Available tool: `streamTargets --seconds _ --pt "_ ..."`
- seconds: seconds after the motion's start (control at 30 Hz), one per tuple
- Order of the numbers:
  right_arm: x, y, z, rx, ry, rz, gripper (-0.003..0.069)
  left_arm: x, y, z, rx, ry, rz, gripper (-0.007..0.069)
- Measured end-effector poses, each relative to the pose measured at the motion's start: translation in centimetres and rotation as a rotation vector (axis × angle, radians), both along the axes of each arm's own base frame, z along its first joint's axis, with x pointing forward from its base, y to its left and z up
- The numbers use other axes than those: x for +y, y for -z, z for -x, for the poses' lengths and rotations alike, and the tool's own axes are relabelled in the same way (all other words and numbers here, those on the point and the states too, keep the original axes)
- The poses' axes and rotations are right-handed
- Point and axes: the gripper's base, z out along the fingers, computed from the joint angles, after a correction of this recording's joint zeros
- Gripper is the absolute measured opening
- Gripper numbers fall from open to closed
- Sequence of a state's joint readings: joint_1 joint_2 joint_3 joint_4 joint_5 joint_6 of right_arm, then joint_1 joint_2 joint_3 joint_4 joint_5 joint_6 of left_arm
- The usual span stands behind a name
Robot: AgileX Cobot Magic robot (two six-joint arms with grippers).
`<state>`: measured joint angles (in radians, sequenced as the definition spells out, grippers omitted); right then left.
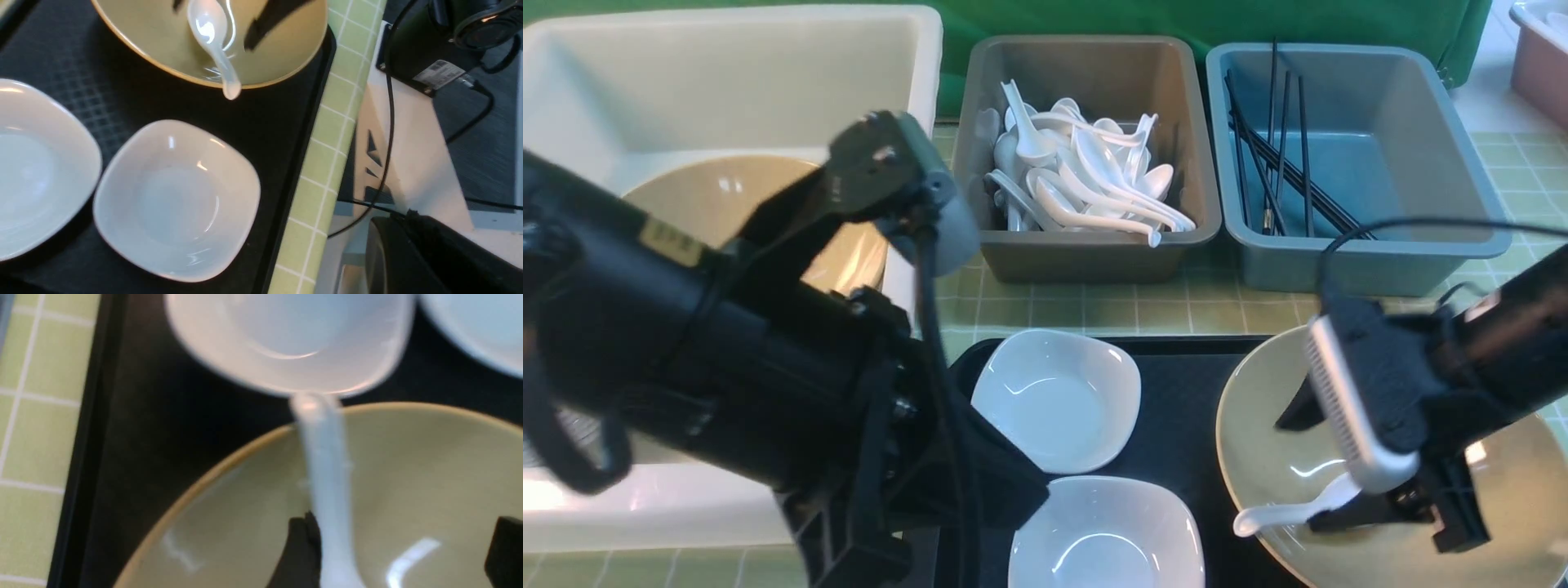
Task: On green table put chopsticks spoon bowls plates into blue grey white boxes.
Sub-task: 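Reach down and grasp the white spoon resting in the bowl with the right gripper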
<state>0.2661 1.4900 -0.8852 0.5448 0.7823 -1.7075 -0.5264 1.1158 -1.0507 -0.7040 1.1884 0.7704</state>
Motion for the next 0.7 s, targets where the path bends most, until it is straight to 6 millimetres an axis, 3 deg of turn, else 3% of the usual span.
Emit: streamTargets --seconds 0.13,0.27,0.37,0.5,0.7 --pt "0.2 2.3 -0.9 0.056 -0.002 0.036 0.0559 0.4 -0.4 0.4 -0.015 -0.026 0.004 -0.0001" --pt "0.3 3.1 -1.3 0.067 0.005 0.047 0.0531 0.5 -0.5 0.5 -0.024 -0.032 0.002 -0.0001" --pt "0.3 3.5 -1.5 0.075 0.006 0.052 0.0416 0.5 -0.6 0.5 -0.028 -0.036 0.004 -0.0001" --pt "0.5 3.2 -2.0 0.072 -0.002 0.047 0.0163 0.5 -0.6 0.4 -0.035 -0.043 0.008 -0.0001" --pt "0.7 1.4 -3.1 0.084 0.027 0.058 0.0158 0.5 -0.6 0.1 -0.063 -0.064 0.010 -0.0001"
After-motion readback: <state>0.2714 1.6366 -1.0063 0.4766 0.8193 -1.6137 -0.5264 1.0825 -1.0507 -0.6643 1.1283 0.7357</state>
